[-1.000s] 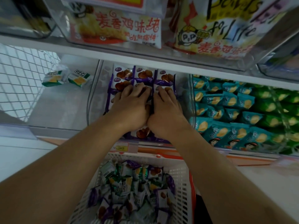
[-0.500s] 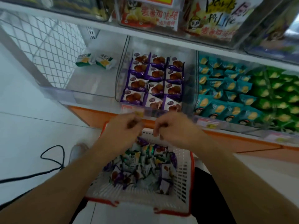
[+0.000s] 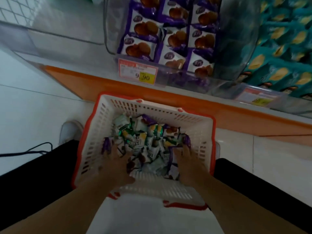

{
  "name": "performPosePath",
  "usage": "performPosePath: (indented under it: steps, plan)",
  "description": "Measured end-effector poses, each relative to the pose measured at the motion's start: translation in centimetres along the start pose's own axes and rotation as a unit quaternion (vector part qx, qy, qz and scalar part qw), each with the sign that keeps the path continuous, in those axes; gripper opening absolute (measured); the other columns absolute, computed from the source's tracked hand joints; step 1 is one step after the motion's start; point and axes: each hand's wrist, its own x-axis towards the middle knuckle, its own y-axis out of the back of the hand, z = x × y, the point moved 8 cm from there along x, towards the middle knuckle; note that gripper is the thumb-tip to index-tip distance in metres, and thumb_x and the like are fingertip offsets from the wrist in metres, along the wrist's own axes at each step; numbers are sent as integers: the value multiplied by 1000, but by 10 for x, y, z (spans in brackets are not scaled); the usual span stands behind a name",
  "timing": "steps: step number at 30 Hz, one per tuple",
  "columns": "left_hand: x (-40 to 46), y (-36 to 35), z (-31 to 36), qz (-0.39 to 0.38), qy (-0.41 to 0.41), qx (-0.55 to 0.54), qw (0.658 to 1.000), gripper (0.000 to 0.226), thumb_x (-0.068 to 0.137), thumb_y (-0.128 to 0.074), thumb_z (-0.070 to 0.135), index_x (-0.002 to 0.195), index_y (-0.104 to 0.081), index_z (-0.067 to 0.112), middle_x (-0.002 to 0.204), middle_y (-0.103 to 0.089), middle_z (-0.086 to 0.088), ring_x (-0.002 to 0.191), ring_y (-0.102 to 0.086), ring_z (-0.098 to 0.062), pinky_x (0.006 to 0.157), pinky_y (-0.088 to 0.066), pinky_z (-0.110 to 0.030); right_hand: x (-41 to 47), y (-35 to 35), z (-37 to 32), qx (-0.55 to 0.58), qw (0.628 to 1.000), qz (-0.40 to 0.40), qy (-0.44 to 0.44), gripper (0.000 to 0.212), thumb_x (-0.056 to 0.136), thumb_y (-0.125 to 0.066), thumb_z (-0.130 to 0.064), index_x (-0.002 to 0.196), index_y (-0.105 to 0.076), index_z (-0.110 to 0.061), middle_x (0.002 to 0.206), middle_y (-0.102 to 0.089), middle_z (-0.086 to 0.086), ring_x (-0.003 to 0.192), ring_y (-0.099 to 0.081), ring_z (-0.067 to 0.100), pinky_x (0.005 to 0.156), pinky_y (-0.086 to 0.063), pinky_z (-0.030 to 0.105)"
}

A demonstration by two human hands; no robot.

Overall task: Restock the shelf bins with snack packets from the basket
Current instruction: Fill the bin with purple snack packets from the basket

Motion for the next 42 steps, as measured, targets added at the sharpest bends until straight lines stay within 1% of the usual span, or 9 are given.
performPosePath:
  steps: [2, 6, 9, 18, 27, 31, 36, 39, 42]
  plan:
    - [18, -15, -1, -8, 11, -27, 1000, 116, 72, -73, 77, 163, -12, 39, 167, 22, -17, 153, 24, -43, 121, 1, -67, 8, -8, -7, -31, 999, -3, -7, 112, 92, -72, -22, 164, 13, -32, 170, 22, 12, 157, 8, 47, 122, -24, 58]
    - [38, -30, -7, 10, 83, -36, 996, 109, 72, -72, 76, 159, -16, 43, 167, 27, -11, 151, 9, -58, 115, -30, -65, 19, -16, -22, -169, 984, 48, -13, 91, 107, -47, -35, 162, 24, -17, 170, 21, 21, 154, 16, 52, 126, -1, 63]
    - [40, -23, 1, 67, 85, 56, 993, 92, 89, -57, 71, 161, -16, 33, 169, 17, -16, 151, -2, -55, 119, -27, -59, 22, -22, -32, -231, 969, 86, 1, 85, 108, -41, -33, 162, 18, -7, 170, 12, 25, 153, 11, 55, 124, 7, 64]
    - [56, -18, 10, 67, 61, 71, 993, 82, 80, -73, 65, 145, -39, 28, 159, -4, -18, 128, -43, -41, 93, -51, -46, 31, -14, -35, -190, 970, 128, 77, 52, 96, -55, -17, 143, -37, -5, 143, -45, 22, 131, -38, 41, 111, -31, 49]
    - [69, -16, -8, 87, 12, -5, 996, 45, 91, -72, 34, 131, -55, 27, 150, -14, -11, 114, -56, -34, 86, -59, -38, 31, -27, -47, -183, 973, 43, 134, 83, 88, -70, -25, 156, -24, -11, 146, -45, 16, 132, -46, 37, 117, -34, 52]
    - [66, -3, -18, 68, -24, -23, 997, 37, 90, -69, 45, 121, -64, 24, 141, -32, -8, 116, -58, -27, 89, -58, -38, 26, -16, -50, -86, 989, 9, 116, 77, 86, -71, -25, 153, -34, -16, 131, -58, 11, 104, -63, 29, 72, -49, 36]
    - [28, 51, -10, 63, -85, -62, 992, 30, 86, -75, 46, 95, -65, 18, 107, -52, -1, 99, -49, -16, 78, -44, -30, 16, 23, -43, 127, 987, -86, 50, 69, 88, -75, -36, 150, -48, -21, 149, -51, 6, 132, -54, 29, 97, -52, 36]
    - [-4, 92, -6, 43, -104, -153, 982, 40, 83, -81, 48, 94, -70, 11, 97, -67, -8, 97, -64, -27, 77, -50, -33, -8, 69, -47, 298, 948, -111, 20, 50, 90, -81, -28, 135, -59, -23, 141, -52, 1, 128, -56, 31, 77, -53, 25]
    - [-50, 140, -2, 38, -125, -261, 956, 34, 83, -82, 47, 89, -70, 15, 90, -69, -4, 92, -67, -26, 70, -45, -30, -50, 111, -53, 502, 856, -126, 2, 77, 88, -84, -15, 154, -45, -18, 160, -38, 2, 122, -58, 30, 63, -59, 29]
